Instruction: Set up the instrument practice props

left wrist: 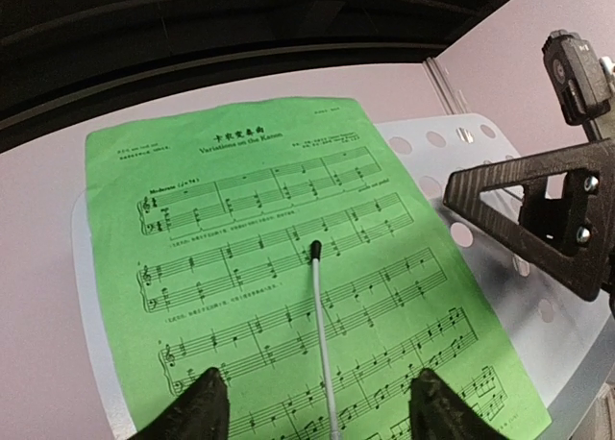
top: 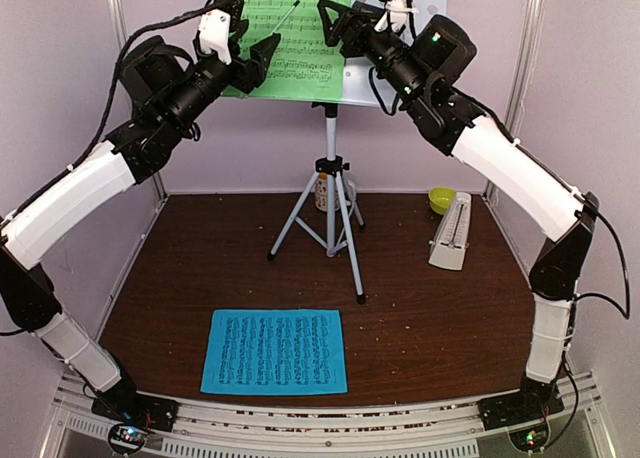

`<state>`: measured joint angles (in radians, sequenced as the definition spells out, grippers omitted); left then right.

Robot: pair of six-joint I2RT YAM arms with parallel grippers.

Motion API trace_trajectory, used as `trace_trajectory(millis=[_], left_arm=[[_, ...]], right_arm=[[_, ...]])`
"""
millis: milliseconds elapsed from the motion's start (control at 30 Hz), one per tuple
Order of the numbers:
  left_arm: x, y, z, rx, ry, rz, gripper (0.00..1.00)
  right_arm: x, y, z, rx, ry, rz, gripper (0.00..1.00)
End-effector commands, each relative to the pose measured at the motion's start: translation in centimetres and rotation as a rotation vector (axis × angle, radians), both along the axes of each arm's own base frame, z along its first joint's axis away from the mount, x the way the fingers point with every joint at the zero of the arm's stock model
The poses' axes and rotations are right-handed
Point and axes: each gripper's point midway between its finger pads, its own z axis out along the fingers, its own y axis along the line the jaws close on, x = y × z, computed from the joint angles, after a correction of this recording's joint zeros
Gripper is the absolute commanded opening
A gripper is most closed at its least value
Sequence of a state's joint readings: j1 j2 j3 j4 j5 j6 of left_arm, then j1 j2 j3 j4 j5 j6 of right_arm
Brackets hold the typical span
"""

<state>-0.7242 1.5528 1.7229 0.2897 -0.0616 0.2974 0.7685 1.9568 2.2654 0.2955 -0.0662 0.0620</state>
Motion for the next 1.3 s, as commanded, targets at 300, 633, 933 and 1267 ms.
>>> trace_trajectory(millis=[300,633,933,1267], left_arm=[[-3.5,6.7,-3.2,-0.025,0.206,0.115,0.97],[-3.7,7.8,-21.5,0.081,0.720,0.117,0.98],[-4.6,5.8,-32.9,0.129,1.039,0.012,0.98],[-5.9,6.6,-39.2,0.042,1.261,-0.048,0.98]], right_arm=[[-8.1,-4.8,1.3,0.019,-0.041,0.121,0.97],[-13.9,-4.1,-1.8,0.158,0.217,0.557,1.00],[-14.0,-5.0,-2.9,0.237,0.348,0.620,1.00],[-11.1,-5.7,-14.2,0.093,0.545,0.576,1.00]])
